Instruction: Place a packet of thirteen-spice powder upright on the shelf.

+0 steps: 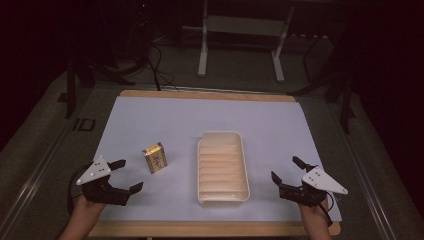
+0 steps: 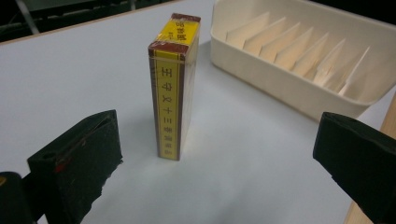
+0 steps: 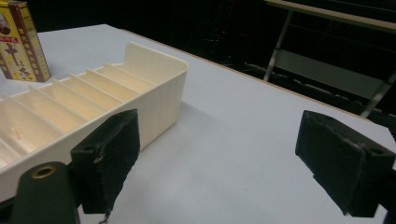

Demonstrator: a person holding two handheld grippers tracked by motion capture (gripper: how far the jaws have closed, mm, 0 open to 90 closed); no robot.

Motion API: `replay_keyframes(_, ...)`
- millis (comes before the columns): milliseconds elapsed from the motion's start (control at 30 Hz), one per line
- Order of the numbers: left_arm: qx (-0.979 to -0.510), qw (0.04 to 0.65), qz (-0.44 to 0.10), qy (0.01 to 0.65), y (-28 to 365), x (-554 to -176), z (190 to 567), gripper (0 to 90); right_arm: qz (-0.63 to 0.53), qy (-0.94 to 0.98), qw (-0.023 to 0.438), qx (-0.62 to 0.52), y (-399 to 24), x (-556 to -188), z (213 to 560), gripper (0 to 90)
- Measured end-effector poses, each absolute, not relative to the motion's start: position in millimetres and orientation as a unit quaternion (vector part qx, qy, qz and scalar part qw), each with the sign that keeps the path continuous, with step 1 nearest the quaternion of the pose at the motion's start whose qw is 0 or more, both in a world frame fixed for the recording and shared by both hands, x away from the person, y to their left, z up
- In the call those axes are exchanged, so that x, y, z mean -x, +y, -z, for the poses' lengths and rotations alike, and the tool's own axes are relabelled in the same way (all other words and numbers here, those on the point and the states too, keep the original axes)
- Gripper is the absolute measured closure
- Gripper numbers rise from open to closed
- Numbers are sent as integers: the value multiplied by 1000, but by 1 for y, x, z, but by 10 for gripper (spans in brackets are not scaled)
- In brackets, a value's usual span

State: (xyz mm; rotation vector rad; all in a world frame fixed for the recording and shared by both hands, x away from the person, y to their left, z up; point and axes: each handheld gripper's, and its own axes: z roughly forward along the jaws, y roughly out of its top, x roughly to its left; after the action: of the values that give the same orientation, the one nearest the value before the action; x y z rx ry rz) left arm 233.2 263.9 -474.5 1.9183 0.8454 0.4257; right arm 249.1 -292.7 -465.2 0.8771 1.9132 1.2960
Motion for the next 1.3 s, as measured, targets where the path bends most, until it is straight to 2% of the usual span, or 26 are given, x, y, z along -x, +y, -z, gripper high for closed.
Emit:
replay_keyframes(500,-841,401,-140,337,261,-237,461,13,-494,735,323,-334,-290,-249,466,138)
replay_keyframes(1000,-883,332,-77,322,255,-241,459,13,-497,741,314,-327,-288,-249,466,138)
replay_keyframes(1300,-911,262,-42,317,248,-243,457,13,-496,743,313,-323,-287,-249,466,138)
